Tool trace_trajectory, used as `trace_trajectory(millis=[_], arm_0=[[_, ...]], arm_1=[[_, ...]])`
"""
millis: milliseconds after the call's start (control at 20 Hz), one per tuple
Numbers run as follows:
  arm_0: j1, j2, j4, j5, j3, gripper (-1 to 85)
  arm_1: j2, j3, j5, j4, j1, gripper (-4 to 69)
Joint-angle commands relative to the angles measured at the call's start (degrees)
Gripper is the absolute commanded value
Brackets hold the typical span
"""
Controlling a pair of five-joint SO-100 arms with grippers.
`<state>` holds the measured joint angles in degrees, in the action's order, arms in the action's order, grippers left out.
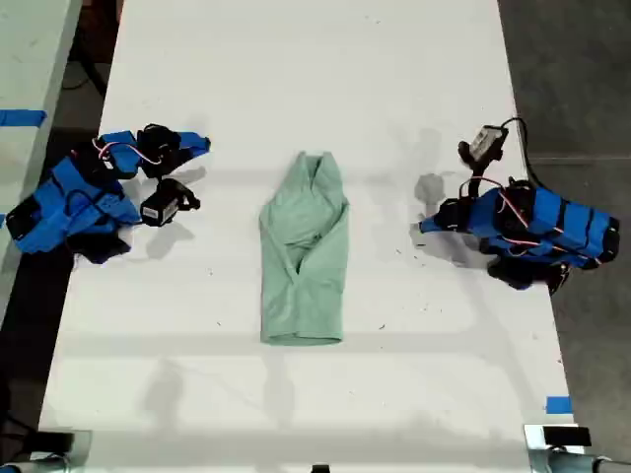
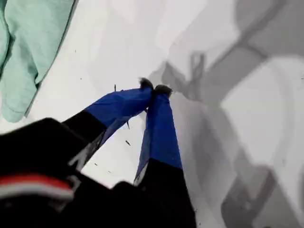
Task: Fold t shirt
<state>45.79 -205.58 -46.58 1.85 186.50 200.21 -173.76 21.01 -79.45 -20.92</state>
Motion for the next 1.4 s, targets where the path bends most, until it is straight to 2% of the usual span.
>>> trace_trajectory(millis=[0, 200, 350, 400, 500, 650, 700, 800, 950, 1050, 1100, 1200, 1250, 1350], arm_0=[[-0.6, -0.6, -3.0, -3.4, -1.1, -0.5], [-0.5, -0.6, -3.2, -3.7, -1.1, -0.5], [-1.0, -0.6, -4.4, -6.7, -1.6, -0.5], [-1.9, 0.0, -4.4, -8.8, -2.0, -0.6], [-5.8, 8.9, -3.3, -12.1, -8.2, -0.6], [-15.2, 29.5, -4.0, -14.9, -28.3, -0.6], [-20.0, 40.6, -6.2, -16.5, -37.2, -0.6], [-30.3, 62.8, -11.8, -20.7, -56.3, -0.5], [-41.8, 81.3, -12.2, -23.2, -74.1, -0.5], [-48.1, 90.4, -9.9, -22.3, -80.7, -0.5], [-51.0, 95.2, -9.5, -22.9, -84.2, 2.9], [-57.3, 106.3, -11.0, -28.5, -93.1, 25.0], [-59.6, 111.6, -11.2, -29.7, -97.6, 30.7], [-62.3, 120.8, -12.1, -29.4, -105.1, 27.5]], arm_1=[[0.3, 4.3, -11.6, -3.3, 4.9, 0.6], [0.3, 4.7, -12.7, -4.9, 3.4, 0.6], [-1.3, 7.6, -13.1, -5.9, 3.7, 0.6], [-5.8, 10.6, -14.2, -6.8, 3.7, 0.5], [-22.0, 20.0, -17.8, -3.7, 7.6, 0.2], [-44.2, 38.1, -21.2, 1.5, 16.8, 0.1], [-50.8, 44.2, -21.8, 1.9, 19.3, 0.1], [-64.6, 57.3, -22.9, 1.1, 24.7, -0.5], [-86.7, 81.0, -22.1, -3.1, 32.1, -0.3], [-99.1, 94.7, -20.1, -3.9, 36.4, 13.2], [-104.2, 99.7, -20.1, -4.0, 38.0, 17.3], [-110.0, 103.5, -20.9, -1.4, 40.6, 20.8], [-111.4, 102.9, -21.1, 1.5, 41.3, 21.8], [-115.8, 103.5, -20.8, 4.2, 41.7, 21.7]])
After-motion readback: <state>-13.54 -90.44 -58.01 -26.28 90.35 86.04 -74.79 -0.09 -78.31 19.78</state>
